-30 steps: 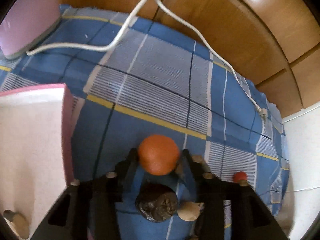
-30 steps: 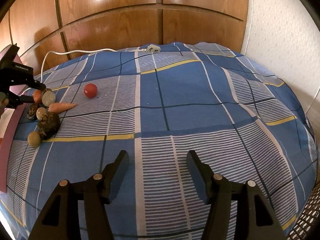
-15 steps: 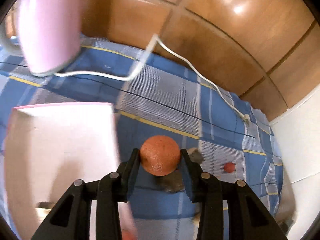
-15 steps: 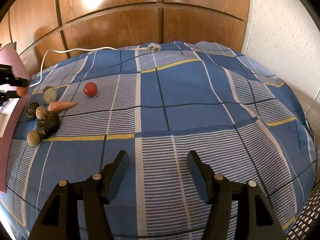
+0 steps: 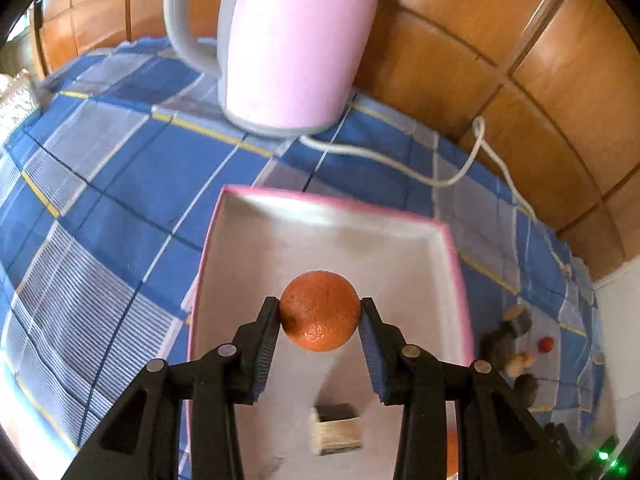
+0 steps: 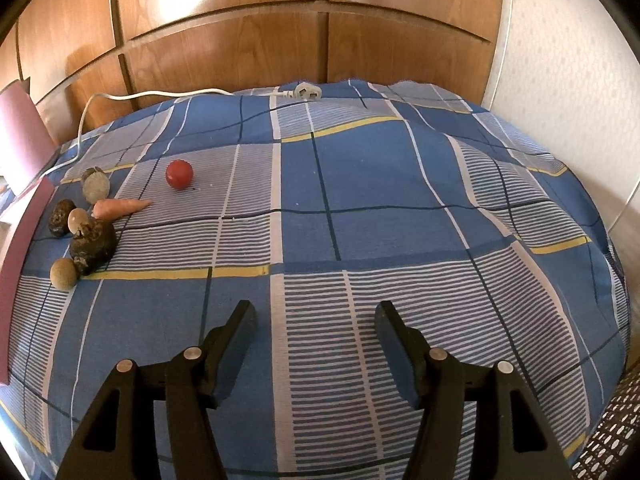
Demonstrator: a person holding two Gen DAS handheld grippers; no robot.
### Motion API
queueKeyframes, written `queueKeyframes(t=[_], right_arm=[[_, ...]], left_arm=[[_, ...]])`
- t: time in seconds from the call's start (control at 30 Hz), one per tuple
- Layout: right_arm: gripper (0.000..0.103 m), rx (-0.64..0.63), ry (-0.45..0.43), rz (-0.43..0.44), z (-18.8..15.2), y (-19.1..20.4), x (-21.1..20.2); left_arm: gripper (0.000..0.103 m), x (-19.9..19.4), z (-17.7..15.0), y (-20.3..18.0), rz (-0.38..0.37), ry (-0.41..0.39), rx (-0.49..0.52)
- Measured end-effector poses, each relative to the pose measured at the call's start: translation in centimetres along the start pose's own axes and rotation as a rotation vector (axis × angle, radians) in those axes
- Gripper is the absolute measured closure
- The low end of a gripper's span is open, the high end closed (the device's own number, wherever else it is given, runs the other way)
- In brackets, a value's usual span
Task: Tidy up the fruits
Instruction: 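Carry the small orange with the left gripper into the tray and release, then grasp the red cherry tomato with the right gripper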
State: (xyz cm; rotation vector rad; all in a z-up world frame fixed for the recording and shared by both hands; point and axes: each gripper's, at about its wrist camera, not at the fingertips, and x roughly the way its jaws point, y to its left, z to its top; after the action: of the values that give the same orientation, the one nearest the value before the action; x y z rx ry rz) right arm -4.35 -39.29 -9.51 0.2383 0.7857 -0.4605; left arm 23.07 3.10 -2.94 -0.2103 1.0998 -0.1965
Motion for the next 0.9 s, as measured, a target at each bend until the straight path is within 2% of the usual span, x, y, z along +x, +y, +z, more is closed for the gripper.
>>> queueKeyframes(t=[0.07, 0.2, 0.47, 0.73, 0.87, 0.9], right_arm=[[0.040, -0.004, 0.005, -0.005, 0.1, 0.1, 0.0], [0.040, -0.003, 0.015, -0.006, 0.2, 0.1, 0.1], [0.039, -0.002, 0.027, -0.015, 0.3, 0.2, 0.2], [0.039, 0.002, 0.052, -0.011, 0.8, 0.3, 0.2], [0.039, -0.027, 0.030, 0.035, 1.8, 1.5, -0.2], [0.039, -0.029, 0.030, 0.052, 2.1, 1.8, -0.2]], left_arm=[[0.061, 0.5, -0.5, 0.7, 0.028, 0.003, -0.018], [0.051, -0.2, -1.6, 1.3, 0.041, -0.035, -0.036], [0.044, -3.8, -5.3, 0.2, 0.116, -0.152, 0.019], [0.032, -7.8, -11.3, -1.0, 0.188, -0.268, 0.098], [0.031, -8.5, -14.2, -1.1, 0.203, -0.275, 0.097], [0.029, -8.7, -14.9, -1.1, 0.199, -0.275, 0.089]])
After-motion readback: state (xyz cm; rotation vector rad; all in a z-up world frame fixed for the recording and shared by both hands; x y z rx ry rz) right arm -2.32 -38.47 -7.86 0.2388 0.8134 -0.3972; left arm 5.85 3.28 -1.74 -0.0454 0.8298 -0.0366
